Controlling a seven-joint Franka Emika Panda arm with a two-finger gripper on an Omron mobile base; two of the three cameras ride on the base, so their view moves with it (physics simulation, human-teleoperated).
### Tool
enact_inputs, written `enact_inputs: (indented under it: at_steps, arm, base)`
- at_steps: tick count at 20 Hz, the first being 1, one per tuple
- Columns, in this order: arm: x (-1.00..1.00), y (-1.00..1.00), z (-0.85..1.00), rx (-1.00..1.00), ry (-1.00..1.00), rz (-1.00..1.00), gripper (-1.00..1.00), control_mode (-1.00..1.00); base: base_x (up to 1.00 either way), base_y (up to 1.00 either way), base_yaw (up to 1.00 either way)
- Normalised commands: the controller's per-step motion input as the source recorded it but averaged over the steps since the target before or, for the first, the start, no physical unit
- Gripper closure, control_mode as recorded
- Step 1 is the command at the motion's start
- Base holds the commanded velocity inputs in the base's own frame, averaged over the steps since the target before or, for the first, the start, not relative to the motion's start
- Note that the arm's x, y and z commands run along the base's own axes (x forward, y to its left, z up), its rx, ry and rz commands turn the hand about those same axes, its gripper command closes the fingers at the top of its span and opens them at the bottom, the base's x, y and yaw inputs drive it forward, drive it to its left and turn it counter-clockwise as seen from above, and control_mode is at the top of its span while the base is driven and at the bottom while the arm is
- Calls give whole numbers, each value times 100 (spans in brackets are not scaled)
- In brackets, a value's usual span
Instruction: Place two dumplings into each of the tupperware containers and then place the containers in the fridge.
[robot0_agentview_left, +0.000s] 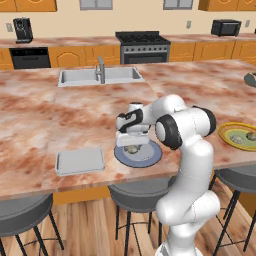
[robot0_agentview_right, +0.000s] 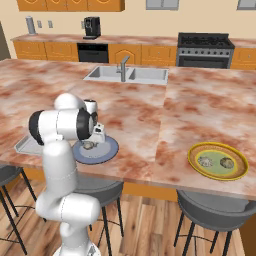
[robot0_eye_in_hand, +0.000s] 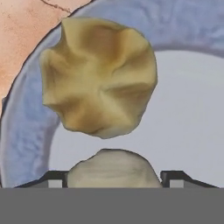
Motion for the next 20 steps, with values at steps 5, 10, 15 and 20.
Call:
enact_inputs:
  at_steps: [5,10,15,20]
  arm:
    - [-47,0,3,0,1,0,100,-100]
    - [-50,25,56,0,-1,0,100,-100]
    - [-3,88,67,0,2,6,100,-100]
    - [0,100,12,-1,17,11,100,-100]
  base:
    - [0,0,0]
    - [0,0,0]
    - [0,0,0]
    - [0,0,0]
